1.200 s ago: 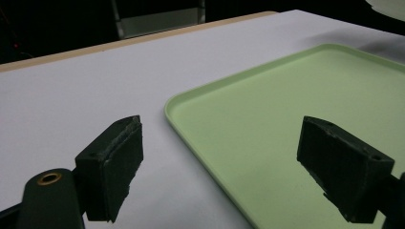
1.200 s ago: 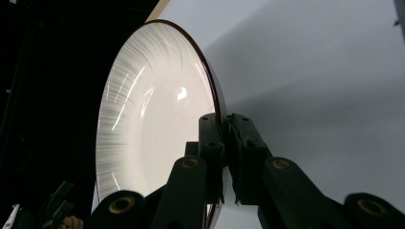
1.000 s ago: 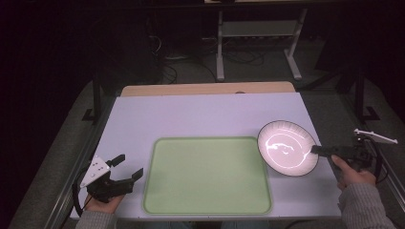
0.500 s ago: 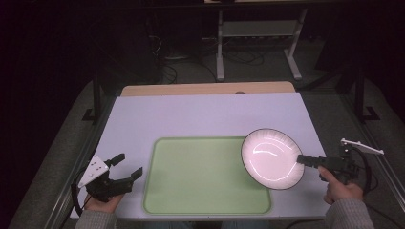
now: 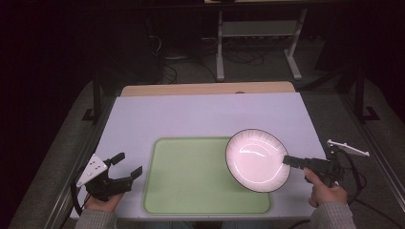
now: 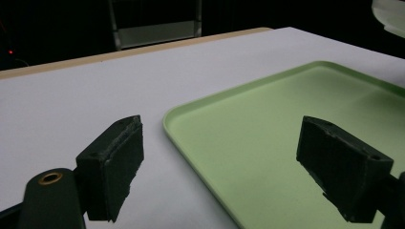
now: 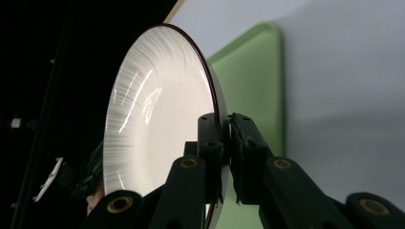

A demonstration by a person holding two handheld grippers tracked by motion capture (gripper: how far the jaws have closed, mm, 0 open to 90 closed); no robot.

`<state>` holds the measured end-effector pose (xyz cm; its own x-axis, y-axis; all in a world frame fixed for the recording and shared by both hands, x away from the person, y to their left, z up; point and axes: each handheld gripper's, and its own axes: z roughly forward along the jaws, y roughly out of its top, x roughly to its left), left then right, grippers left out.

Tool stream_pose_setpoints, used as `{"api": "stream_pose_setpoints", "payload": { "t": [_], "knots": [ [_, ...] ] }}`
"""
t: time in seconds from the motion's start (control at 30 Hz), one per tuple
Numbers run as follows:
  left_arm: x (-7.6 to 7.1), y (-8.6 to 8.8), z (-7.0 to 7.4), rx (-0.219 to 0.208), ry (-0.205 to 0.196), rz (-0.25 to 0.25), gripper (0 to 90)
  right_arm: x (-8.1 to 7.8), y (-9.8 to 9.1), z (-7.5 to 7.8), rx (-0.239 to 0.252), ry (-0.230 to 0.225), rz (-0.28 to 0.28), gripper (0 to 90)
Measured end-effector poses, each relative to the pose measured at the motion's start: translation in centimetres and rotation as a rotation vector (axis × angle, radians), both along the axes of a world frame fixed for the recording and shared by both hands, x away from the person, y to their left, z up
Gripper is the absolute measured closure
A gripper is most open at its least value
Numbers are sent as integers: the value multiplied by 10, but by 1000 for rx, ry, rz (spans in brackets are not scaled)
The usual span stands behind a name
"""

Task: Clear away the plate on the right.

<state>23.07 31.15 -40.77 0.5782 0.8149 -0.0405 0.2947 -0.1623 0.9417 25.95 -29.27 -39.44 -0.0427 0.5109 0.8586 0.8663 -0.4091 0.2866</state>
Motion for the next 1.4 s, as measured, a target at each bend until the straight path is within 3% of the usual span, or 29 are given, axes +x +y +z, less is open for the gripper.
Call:
{"api": "stream_pose_setpoints", "payload": {
  "t": [0.43, 1.0, 1.4],
  "knots": [
    [1, 3, -1, -7, -1, 9, 159, 14, 45, 17, 2, -48, 45, 826],
    [1, 7, -1, -18, -6, 22, 159, 25, 91, -17, -27, -2, 59, 820],
    [0, 8, 0, -21, -5, 27, 159, 26, 103, -32, -56, 23, 49, 810]
  ]
}}
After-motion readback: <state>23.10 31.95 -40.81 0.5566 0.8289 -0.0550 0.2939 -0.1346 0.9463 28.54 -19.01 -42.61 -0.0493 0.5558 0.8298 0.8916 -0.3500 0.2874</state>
